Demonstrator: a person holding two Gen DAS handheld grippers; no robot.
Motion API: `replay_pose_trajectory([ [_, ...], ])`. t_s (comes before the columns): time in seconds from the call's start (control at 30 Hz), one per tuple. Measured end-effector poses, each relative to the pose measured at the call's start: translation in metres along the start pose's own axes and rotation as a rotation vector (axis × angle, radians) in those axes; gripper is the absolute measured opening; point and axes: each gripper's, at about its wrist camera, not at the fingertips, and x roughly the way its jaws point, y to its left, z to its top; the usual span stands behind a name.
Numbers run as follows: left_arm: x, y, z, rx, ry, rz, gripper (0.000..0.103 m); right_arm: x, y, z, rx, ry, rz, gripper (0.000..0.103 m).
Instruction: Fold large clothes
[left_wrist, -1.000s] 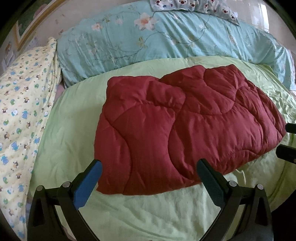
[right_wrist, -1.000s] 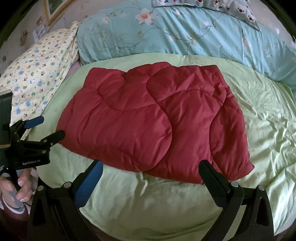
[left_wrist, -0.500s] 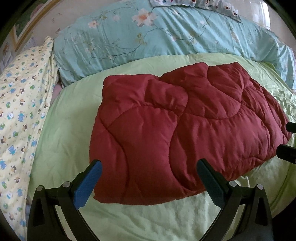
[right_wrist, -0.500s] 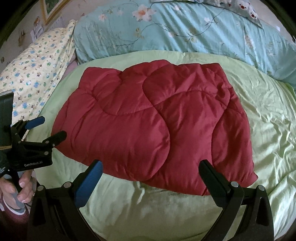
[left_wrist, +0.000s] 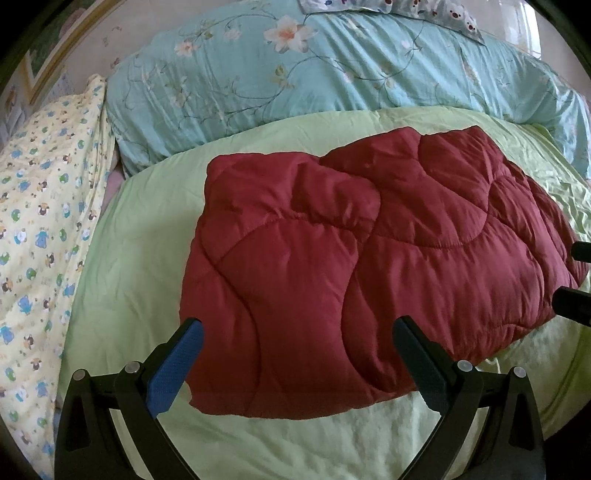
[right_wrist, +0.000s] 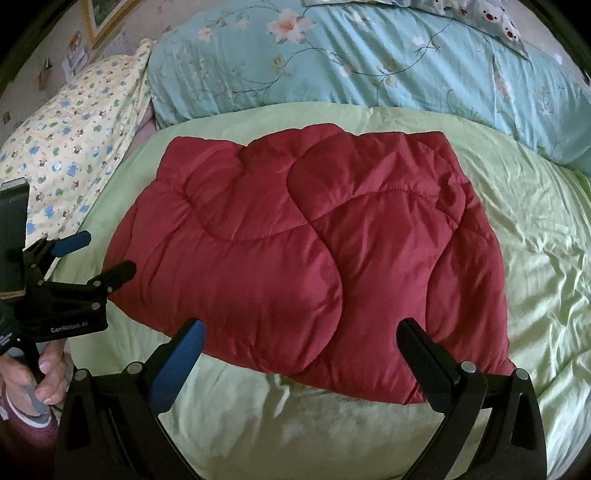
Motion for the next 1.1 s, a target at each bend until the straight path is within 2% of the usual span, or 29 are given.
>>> replay_pose_trajectory([
  [1.1, 0.007, 0.0, 0.011, 0.01, -0.006, 0.012, 0.102, 0.001, -0.002, 0.018, -0.012, -0.003, -0.002, 0.103],
])
